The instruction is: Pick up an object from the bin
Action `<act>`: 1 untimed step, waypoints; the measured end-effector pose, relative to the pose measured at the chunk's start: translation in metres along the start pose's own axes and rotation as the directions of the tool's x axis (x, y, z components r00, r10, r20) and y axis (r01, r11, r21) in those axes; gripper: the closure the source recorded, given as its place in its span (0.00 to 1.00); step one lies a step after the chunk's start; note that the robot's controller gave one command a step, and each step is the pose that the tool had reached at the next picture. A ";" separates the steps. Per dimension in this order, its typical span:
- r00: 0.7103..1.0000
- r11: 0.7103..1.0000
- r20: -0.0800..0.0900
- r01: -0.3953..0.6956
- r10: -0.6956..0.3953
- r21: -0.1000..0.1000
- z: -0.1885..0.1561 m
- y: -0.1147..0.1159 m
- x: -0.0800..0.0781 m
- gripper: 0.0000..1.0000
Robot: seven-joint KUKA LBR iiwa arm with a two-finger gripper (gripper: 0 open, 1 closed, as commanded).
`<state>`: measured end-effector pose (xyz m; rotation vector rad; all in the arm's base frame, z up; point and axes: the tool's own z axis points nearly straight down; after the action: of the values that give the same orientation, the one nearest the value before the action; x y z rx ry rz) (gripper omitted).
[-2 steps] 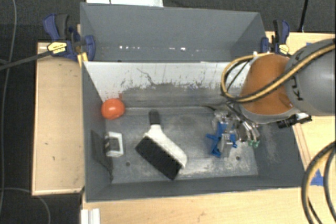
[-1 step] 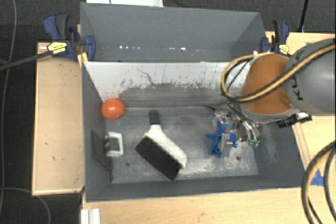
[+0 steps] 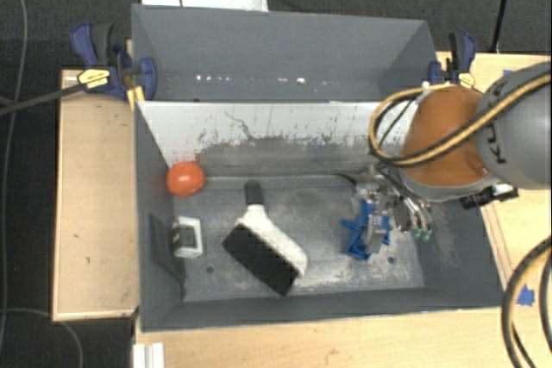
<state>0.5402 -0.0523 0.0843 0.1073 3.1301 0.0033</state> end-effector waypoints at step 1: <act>1.000 1.000 -0.006 0.007 -0.007 0.000 -0.036 -0.011 -0.002 1.00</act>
Offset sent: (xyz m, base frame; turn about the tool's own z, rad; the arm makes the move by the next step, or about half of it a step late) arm -0.0025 -0.0221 0.2155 -0.0532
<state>0.5407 -0.0634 0.1206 0.0959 3.1365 0.0039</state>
